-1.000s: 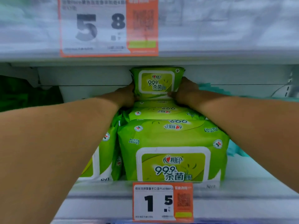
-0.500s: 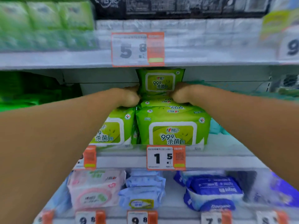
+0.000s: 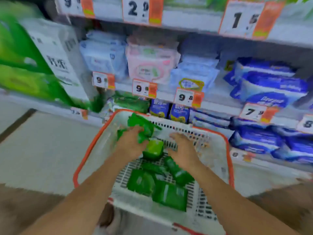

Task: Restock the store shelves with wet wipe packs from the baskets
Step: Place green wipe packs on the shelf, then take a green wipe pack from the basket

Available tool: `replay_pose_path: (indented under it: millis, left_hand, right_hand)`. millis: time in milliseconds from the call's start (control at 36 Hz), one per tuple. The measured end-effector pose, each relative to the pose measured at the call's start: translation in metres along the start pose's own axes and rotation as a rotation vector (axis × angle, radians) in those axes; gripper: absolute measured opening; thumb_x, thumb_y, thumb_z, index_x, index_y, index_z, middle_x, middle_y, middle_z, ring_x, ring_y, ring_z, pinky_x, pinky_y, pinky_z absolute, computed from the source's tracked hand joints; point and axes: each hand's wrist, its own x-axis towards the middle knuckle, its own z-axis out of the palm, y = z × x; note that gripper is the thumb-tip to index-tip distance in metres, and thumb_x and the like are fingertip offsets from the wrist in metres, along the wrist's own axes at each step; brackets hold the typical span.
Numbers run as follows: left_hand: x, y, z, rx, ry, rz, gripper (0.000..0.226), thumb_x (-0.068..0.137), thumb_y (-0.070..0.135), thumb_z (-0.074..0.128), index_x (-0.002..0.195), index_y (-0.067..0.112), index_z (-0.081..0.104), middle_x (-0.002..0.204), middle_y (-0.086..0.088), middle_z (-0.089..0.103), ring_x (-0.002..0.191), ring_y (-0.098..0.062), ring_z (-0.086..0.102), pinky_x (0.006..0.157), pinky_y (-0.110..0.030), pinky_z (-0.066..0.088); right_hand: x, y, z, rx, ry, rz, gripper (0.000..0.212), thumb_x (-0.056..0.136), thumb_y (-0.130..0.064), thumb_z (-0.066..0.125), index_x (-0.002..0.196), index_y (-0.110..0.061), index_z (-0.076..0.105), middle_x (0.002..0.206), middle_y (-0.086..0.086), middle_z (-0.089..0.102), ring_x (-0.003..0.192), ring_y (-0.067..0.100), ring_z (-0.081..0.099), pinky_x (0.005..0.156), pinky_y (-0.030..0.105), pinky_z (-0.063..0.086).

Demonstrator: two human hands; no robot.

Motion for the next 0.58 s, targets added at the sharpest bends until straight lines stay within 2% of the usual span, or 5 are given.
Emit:
replay_pose_path:
  millis: [167,278,389,500,583]
  left_hand:
    - [-0.047,-0.082,0.049,-0.100,-0.068,-0.351,0.041,0.083,0.018,0.075,0.119,0.013,0.054,0.100,-0.012,0.066,0.099,-0.032,0.065,0.080,-0.036,0.050]
    - [-0.034,-0.092,0.056,-0.175,0.003,-0.463,0.028,0.081,0.016,0.078,0.091,0.014,0.051,0.081,-0.005,0.057,0.084,-0.028,0.062,0.069,-0.028,0.044]
    - [-0.005,-0.096,0.044,-0.364,0.114,-0.647,0.019,0.079,0.013,0.076,0.084,0.006,0.059,0.076,-0.008,0.060,0.072,-0.023,0.061,0.059,-0.023,0.045]
    - [0.014,-0.110,0.044,-0.414,0.132,-0.718,0.064,0.075,0.027,0.078,0.121,-0.009,0.051,0.104,-0.015,0.063,0.091,-0.025,0.062,0.072,-0.029,0.048]
    - [0.018,-0.108,0.048,-0.373,0.171,-0.672,0.054,0.079,0.025,0.077,0.117,0.001,0.048,0.097,-0.007,0.055,0.085,-0.021,0.052,0.074,-0.028,0.041]
  right_hand:
    - [-0.026,0.078,0.075,-0.115,-0.233,0.347,0.036,0.073,-0.049,0.071,0.088,-0.021,0.055,0.093,0.003,0.062,0.087,0.022,0.060,0.058,0.020,0.040]
    - [-0.007,0.083,0.076,-0.160,-0.160,0.552,0.048,0.078,-0.044,0.075,0.106,-0.013,0.052,0.109,0.013,0.053,0.101,0.031,0.056,0.085,0.037,0.053]
    - [0.027,0.072,0.088,-0.016,-0.238,0.420,0.099,0.081,-0.034,0.081,0.157,-0.016,0.020,0.163,0.009,0.022,0.147,0.029,0.028,0.119,0.040,0.029]
    - [0.068,0.051,0.105,0.064,-0.263,0.375,0.102,0.065,-0.032,0.092,0.150,-0.021,0.036,0.151,0.007,0.041,0.138,0.030,0.042,0.111,0.041,0.039]
    - [0.075,0.044,0.118,0.026,-0.282,0.368,0.101,0.058,-0.022,0.096,0.143,-0.020,0.043,0.142,0.011,0.040,0.132,0.030,0.042,0.106,0.037,0.039]
